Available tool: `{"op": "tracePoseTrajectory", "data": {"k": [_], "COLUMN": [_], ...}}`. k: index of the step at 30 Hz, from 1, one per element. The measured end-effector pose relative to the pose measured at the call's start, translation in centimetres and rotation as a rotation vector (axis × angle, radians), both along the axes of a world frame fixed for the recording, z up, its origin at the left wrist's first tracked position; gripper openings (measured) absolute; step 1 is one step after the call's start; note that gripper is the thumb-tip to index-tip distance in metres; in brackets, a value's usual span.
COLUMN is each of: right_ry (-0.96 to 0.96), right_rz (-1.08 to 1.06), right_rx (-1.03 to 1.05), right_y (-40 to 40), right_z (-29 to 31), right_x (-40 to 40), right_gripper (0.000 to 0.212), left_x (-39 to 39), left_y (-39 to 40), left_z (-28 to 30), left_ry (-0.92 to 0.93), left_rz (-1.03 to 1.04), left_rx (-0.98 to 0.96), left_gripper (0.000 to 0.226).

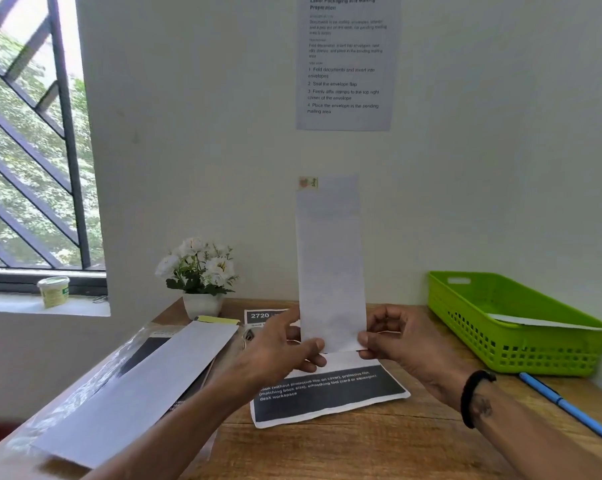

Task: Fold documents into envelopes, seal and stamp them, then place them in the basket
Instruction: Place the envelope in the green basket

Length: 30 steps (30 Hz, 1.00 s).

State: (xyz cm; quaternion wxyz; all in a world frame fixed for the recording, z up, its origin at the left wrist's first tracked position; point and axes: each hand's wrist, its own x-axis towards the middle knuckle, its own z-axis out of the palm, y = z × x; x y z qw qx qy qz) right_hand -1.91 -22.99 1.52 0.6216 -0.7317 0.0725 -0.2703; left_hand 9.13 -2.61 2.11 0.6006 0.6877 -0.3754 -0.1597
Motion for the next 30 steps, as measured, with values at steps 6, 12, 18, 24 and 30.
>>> {"op": "tracePoseTrajectory", "data": {"k": [6,12,18,24,30], "right_ry": [-0.024,-0.040,-0.032,-0.049,-0.057], "right_rz": [-0.007,-0.059,-0.161,-0.285,-0.412], "right_rx": [-0.019,-0.037,-0.104,-0.089,-0.069], "right_y": [0.2,0.5,-0.9,-4.1,-7.3], "right_z": [0.3,0.4,0.5,2.9,6.7], "right_x": [-0.2,-0.8,-3.6,-8.4,-14.9], "right_gripper": [0.013,0.013,0.011,0.014,0.018], "left_x": [0.6,0.4,0.0,-3.1,-7.5], "left_y": [0.0,0.0,-2.1,-6.4,-12.2], "left_z": [0.0,-0.1,0.0,2.9,4.9], "left_ry": [-0.032,-0.090,-0.188,-0.225,-0.241], "left_rz": [0.043,0.069,0.016,-0.053,-0.037], "left_rx": [-0.029,-0.081,-0.010,-0.039,-0.138], "left_gripper": [0.027,0.027,0.027,0.028,0.032]}}
